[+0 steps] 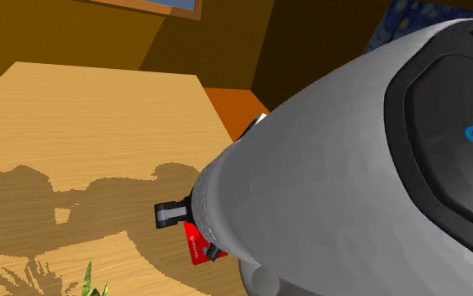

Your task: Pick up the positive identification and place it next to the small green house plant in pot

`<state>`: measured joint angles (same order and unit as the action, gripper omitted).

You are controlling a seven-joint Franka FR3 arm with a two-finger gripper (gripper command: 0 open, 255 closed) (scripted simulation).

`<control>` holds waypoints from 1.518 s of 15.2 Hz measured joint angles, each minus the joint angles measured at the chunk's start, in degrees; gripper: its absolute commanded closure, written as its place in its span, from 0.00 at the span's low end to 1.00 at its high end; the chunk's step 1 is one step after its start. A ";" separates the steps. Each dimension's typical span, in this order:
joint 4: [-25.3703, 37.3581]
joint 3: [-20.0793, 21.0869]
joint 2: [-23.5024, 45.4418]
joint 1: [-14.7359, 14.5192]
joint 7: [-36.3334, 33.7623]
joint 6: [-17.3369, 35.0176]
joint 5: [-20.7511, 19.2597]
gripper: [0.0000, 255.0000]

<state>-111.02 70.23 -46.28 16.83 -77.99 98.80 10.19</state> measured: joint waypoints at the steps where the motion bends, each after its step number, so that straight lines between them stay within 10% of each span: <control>1: 1.30 0.91 -0.08 0.31 -0.81 -0.98 0.27 1.00; 23: -9.23 10.51 -2.62 1.30 -5.36 10.85 5.41 1.00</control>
<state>-120.24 80.74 -48.90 18.12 -83.35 109.66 15.60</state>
